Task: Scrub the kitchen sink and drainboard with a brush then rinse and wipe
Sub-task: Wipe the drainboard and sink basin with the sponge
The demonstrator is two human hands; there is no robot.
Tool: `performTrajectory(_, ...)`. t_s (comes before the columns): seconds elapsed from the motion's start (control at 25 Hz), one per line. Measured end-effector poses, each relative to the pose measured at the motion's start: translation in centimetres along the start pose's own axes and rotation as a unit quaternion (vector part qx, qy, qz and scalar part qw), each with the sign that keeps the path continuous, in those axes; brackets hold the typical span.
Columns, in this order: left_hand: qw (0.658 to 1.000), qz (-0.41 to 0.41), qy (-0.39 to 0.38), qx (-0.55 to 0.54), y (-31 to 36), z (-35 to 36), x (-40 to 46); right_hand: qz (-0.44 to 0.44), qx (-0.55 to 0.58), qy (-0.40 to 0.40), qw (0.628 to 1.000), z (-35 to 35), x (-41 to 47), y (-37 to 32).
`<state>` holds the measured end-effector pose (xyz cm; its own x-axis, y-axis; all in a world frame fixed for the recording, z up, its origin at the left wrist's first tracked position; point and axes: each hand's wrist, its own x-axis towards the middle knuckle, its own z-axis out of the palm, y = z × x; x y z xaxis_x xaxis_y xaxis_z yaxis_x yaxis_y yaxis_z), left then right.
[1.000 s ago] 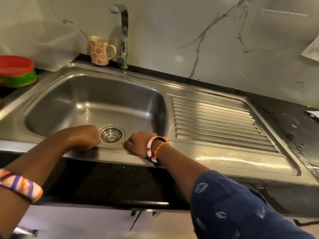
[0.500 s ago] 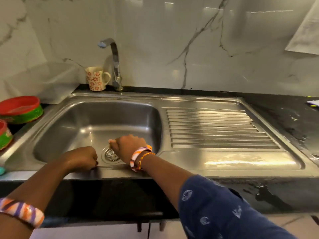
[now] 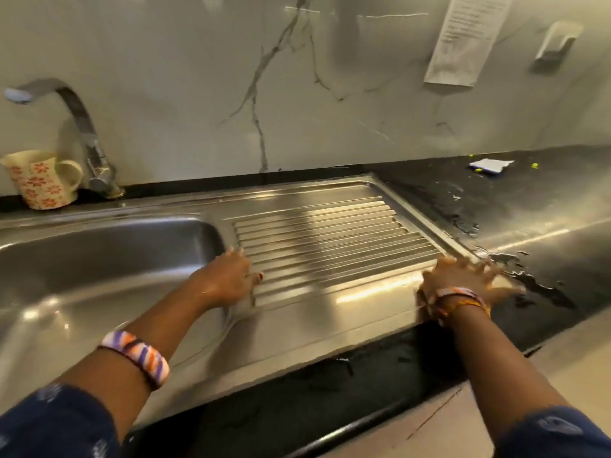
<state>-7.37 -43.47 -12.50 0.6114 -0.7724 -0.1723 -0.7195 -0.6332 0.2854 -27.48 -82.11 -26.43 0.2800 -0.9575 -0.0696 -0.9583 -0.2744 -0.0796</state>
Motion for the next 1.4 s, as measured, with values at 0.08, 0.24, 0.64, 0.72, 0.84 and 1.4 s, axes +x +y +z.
performTrajectory(0.08,0.999,0.024,0.043,0.011,0.6,0.0,2.9,0.012,0.065,-0.090,0.994,1.2,3.6,2.5)
performTrajectory(0.24,0.993,0.014,0.117,-0.002,-0.4,0.6,9.1,0.071,0.043,-0.057,0.995,-9.0,-6.7,-2.3)
performTrajectory(0.64,0.982,-0.048,0.176,-0.054,-8.0,1.5,16.5,0.023,-0.012,0.034,0.999,-8.6,1.2,-7.5)
performTrajectory(0.72,0.975,-0.056,0.198,-0.081,-8.3,2.5,16.6,-0.005,-0.016,0.017,1.000,-8.5,3.4,-9.6)
performTrajectory(0.84,0.968,-0.048,0.235,-0.079,-9.1,3.7,17.1,-0.047,-0.014,0.016,0.999,-8.6,7.5,-14.5)
performTrajectory(1.4,0.916,-0.096,0.352,-0.168,-8.4,5.1,17.1,-0.259,-0.002,0.009,0.966,-8.4,15.4,-25.5)
